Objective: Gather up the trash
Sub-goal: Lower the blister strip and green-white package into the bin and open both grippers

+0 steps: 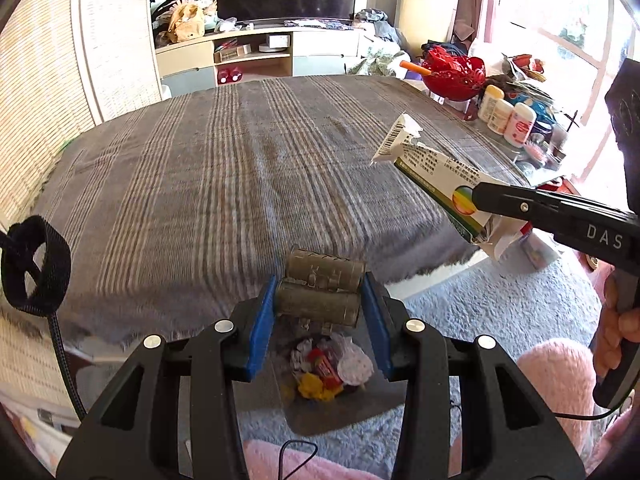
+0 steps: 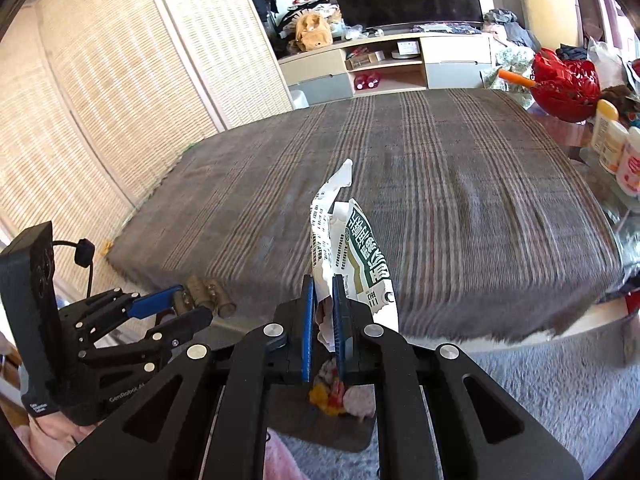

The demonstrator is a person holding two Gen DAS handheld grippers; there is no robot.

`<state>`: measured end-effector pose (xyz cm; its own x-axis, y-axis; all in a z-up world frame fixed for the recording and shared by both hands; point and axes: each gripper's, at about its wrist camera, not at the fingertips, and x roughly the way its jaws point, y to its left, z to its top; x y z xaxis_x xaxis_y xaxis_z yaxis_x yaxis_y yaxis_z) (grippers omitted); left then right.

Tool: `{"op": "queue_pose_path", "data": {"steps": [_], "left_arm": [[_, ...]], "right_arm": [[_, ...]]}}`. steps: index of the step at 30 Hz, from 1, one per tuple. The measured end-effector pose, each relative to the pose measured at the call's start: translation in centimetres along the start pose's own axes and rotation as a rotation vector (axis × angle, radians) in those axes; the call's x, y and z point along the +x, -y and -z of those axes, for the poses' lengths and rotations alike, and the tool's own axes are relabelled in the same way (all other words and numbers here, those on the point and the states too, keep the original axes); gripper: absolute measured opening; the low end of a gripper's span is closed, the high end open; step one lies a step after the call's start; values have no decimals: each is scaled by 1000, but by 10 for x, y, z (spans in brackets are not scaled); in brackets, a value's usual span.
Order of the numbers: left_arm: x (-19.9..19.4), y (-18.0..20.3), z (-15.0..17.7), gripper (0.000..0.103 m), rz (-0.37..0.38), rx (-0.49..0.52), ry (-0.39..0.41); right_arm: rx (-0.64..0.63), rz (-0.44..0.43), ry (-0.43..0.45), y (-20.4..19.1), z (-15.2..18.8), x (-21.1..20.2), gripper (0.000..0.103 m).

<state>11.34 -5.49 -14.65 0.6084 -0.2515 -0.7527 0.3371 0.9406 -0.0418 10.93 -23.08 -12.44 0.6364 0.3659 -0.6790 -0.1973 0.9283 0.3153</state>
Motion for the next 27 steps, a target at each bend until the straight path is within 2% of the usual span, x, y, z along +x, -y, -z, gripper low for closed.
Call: {"op": "queue_pose_path", "data": {"steps": [12, 21, 27], "left_arm": [[-10, 7, 58, 40, -9, -11, -38], [17, 6, 90, 40, -3, -44, -108], [43, 1, 101, 40, 7, -73, -162]], "right_arm": [[19, -25, -35, -7, 58, -1, 11], [44, -37, -99, -1, 88, 20, 11], [79, -52, -173, 5, 102, 51, 11]]}}
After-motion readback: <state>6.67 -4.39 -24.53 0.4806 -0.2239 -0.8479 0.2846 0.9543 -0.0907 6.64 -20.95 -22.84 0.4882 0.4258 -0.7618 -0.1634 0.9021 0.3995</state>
